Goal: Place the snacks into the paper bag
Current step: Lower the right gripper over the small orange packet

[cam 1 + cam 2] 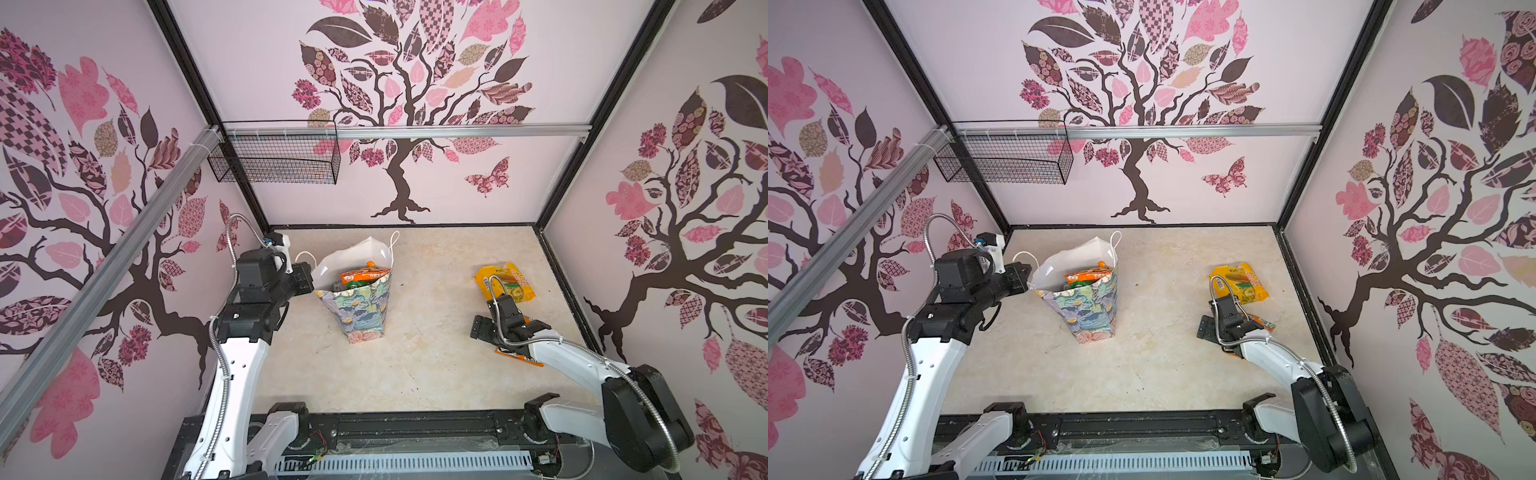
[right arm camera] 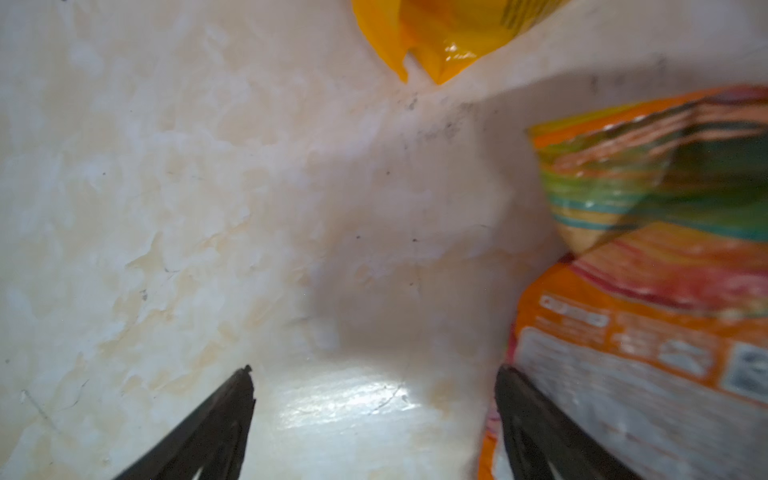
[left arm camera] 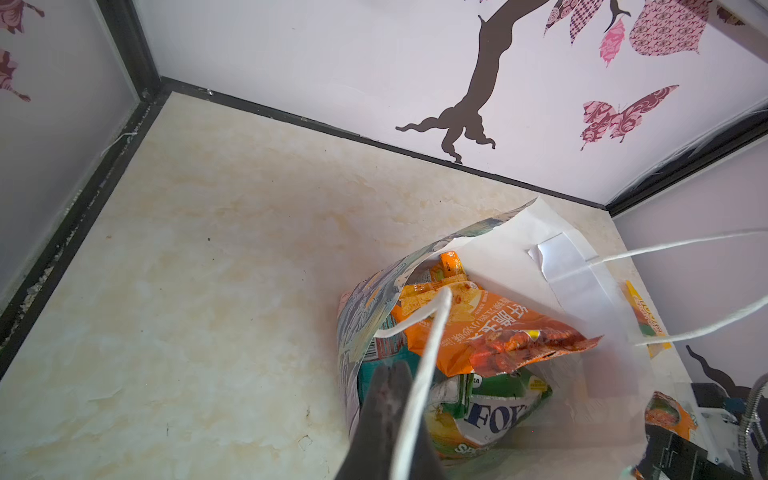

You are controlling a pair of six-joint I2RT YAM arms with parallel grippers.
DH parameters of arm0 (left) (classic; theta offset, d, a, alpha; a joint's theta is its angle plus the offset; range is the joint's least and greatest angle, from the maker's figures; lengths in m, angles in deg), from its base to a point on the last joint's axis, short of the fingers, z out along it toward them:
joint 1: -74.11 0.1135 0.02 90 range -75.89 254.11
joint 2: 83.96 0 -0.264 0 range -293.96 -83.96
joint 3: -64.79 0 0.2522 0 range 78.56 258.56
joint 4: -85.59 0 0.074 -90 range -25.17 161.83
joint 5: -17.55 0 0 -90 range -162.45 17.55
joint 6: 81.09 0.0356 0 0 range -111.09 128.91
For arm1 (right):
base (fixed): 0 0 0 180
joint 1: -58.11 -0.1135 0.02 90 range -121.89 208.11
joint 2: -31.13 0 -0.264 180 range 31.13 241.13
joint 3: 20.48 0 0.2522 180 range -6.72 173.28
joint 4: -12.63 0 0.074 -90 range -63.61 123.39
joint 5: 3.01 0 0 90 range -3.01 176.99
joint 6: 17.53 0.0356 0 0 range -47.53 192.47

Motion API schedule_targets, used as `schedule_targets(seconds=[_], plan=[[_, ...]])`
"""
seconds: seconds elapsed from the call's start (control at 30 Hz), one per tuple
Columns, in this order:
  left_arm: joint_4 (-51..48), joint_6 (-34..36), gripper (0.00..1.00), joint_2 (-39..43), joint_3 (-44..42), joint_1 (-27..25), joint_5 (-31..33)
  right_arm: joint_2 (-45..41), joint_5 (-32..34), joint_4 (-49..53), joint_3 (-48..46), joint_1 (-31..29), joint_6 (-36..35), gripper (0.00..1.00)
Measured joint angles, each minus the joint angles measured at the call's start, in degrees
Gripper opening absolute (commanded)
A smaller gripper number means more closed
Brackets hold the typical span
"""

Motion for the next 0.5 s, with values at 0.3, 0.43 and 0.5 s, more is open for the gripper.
schedule_targets(seconds=[0.3, 0.43, 0.5], plan=[[0.02, 0.00, 0.04, 0.00, 0.00, 0.04, 0.00, -0.46, -2.73, -0.11, -0.28, -1.27, 1.42, 0.91], [0.02, 0.00, 0.04, -0.02, 0.00, 0.04, -0.33, -6.69, 7.72, 2.95, 0.04, -0.85, 2.45, 0.95], [0.02, 0.00, 0.04, -0.11, 0.00, 0.04, -0.44, -9.29, 11.32, 3.63, 0.04, 0.83, 2.67, 0.96]])
